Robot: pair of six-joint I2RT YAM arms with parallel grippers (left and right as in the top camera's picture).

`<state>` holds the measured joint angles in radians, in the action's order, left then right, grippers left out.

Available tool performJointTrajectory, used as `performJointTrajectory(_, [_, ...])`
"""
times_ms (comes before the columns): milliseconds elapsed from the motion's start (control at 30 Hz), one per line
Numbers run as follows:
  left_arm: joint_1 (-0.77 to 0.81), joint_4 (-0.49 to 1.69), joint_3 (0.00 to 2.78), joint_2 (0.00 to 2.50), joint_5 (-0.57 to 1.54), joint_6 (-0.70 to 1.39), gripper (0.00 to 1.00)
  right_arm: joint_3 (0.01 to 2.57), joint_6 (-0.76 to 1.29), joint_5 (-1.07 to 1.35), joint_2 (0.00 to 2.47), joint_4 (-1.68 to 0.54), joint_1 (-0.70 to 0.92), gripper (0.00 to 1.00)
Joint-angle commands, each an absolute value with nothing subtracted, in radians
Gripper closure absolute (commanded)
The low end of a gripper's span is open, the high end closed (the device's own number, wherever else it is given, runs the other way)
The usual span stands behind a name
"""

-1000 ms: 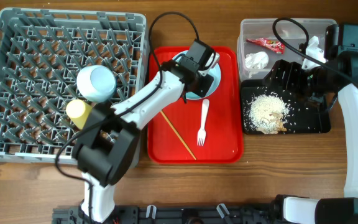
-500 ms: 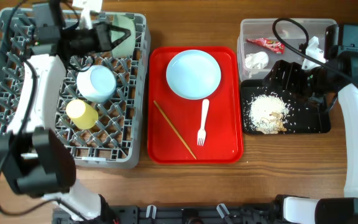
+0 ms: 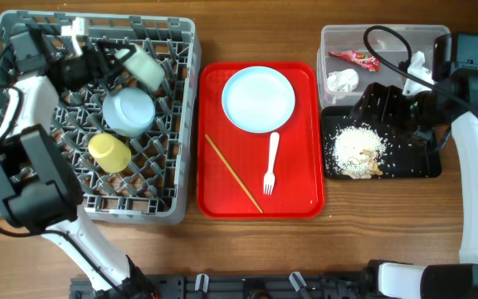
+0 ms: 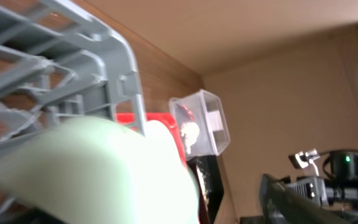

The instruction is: Sort waste into correct bins and load items into the dishwasher rack

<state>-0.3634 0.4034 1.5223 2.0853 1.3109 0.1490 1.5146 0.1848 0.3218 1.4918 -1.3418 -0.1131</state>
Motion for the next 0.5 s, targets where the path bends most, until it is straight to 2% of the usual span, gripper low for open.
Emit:
performJointTrajectory(0, [-0.442,0.424,1.524,2.097,1.304,0.147,0.0,1.531,0.187,0.339,1.479,-1.345,-0.117,0.0])
performJointTrajectory(200, [-0.551,0.464,1.525,2.069,1.311,0.191,0.0,1.531,0.194,0.339,1.479,-1.347,-0.117,0.0])
performJointTrajectory(300, [-0.594,0.497,1.525,1.965,1.216,0.192,0.0,1.531,0.193,0.339,1.479,-1.347,-0.117,0.0])
performJointTrajectory(400, [-0.577,0.606,1.524,1.826,1.061,0.191,0.0,1.531,0.194,0.339,1.479,-1.347,-0.117,0.0])
performJointTrajectory(467, [-0.516,0.742,1.525,1.717,0.842,0.191,0.0,1.531,0.19,0.338,1.479,-1.344,-0.117,0.0])
